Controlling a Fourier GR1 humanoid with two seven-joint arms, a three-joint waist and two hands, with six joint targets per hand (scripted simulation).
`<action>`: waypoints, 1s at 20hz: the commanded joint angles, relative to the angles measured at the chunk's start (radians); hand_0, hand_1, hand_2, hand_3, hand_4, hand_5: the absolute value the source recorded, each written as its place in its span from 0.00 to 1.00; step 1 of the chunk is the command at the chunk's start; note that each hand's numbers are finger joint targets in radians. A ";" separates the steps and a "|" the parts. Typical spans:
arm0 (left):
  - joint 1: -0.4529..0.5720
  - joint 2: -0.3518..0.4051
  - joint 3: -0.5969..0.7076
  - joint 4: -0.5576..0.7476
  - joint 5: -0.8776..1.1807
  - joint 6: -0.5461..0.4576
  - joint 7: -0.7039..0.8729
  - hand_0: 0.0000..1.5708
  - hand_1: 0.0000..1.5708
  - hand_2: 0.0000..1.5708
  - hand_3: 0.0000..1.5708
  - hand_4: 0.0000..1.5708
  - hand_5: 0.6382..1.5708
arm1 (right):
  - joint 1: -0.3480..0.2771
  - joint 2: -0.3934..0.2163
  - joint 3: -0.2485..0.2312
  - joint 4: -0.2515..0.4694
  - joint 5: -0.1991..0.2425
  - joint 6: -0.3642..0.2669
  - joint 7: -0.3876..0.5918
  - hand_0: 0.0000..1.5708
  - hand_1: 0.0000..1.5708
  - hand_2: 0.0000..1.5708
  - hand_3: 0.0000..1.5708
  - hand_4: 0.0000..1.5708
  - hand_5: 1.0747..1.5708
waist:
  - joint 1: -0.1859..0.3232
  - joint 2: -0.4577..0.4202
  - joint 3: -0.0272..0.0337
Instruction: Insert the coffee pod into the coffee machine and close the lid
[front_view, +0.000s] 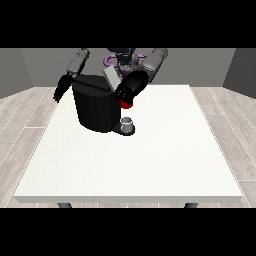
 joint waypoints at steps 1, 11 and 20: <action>-0.010 0.027 -0.009 0.009 -0.033 0.038 -0.015 0.47 0.47 0.55 0.42 0.00 1.00 | -0.011 -0.001 0.009 0.003 0.014 -0.003 0.014 0.00 0.00 0.00 0.00 0.07 1.00 | 0.004 0.021 -0.0013; 0.014 0.043 -0.011 0.024 -0.055 0.049 -0.030 0.00 0.00 0.33 0.29 0.00 1.00 | 0.051 0.023 0.009 0.021 0.022 -0.032 -0.059 0.00 0.00 0.00 0.00 0.10 1.00 | 0.019 -0.008 -0.0011; 0.106 -0.101 -0.031 -0.002 -0.036 0.011 0.055 0.00 0.00 0.00 0.00 0.00 1.00 | 0.106 0.000 -0.064 0.142 -0.026 -0.018 -0.051 0.00 0.00 0.00 0.00 0.09 1.00 | 0.128 -0.177 -0.0011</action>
